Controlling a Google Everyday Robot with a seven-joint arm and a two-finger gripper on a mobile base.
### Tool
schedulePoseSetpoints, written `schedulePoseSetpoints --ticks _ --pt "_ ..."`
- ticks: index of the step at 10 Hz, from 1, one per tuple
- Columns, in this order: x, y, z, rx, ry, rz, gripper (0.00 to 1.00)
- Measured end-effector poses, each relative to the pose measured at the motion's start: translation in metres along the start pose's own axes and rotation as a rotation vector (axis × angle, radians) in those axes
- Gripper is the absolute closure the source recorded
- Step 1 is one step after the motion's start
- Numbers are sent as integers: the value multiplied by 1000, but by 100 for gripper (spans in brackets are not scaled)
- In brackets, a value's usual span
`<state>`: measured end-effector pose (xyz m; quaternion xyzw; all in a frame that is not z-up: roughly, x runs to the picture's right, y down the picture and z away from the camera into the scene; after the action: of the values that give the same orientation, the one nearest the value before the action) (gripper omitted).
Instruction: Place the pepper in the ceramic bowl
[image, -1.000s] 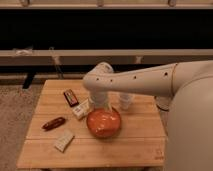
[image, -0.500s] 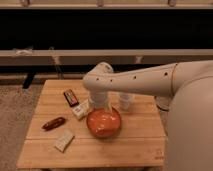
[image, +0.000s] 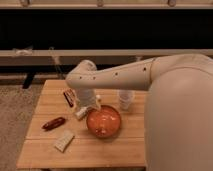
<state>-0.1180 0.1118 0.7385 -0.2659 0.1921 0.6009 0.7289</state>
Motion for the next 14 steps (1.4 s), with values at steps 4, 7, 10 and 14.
schedulePoseSetpoints --ticks 4,7,10,14 --pt "5 77 0 4 3 -275 20" --pt "7 99 12 12 31 -553 20" --pt "7 128 21 18 16 -769 20" --pt "7 192 45 42 -30 -992 20"
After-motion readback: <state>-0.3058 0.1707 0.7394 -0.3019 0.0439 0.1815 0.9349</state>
